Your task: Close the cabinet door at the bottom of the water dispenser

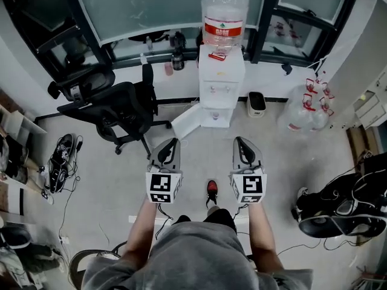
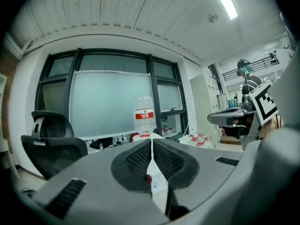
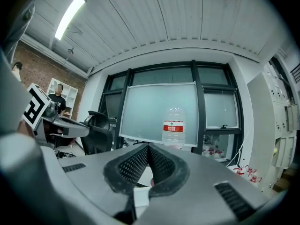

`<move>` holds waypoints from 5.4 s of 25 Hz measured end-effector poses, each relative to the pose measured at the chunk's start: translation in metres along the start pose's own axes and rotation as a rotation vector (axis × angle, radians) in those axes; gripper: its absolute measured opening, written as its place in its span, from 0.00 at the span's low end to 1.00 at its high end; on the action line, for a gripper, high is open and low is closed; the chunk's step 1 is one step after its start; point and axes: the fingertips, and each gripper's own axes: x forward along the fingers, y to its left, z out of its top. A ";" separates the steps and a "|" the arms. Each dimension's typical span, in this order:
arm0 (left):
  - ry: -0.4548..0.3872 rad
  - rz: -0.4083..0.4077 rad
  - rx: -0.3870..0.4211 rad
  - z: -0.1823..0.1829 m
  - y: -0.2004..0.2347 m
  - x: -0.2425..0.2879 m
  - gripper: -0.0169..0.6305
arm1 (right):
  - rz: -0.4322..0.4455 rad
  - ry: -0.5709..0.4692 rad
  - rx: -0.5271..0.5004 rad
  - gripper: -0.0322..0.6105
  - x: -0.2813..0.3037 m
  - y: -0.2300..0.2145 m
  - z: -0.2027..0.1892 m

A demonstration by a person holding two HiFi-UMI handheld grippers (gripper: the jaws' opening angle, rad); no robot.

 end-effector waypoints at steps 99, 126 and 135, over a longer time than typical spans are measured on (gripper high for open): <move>0.633 -0.180 -0.091 -0.632 0.212 0.433 0.42 | 0.100 0.570 0.156 0.07 0.486 0.092 -0.553; 0.598 -0.077 -0.171 -0.627 0.108 0.395 0.33 | 0.117 0.535 0.153 0.07 0.401 0.032 -0.568; 0.605 -0.093 -0.211 -0.621 0.053 0.395 0.34 | 0.094 0.544 0.195 0.07 0.358 -0.009 -0.583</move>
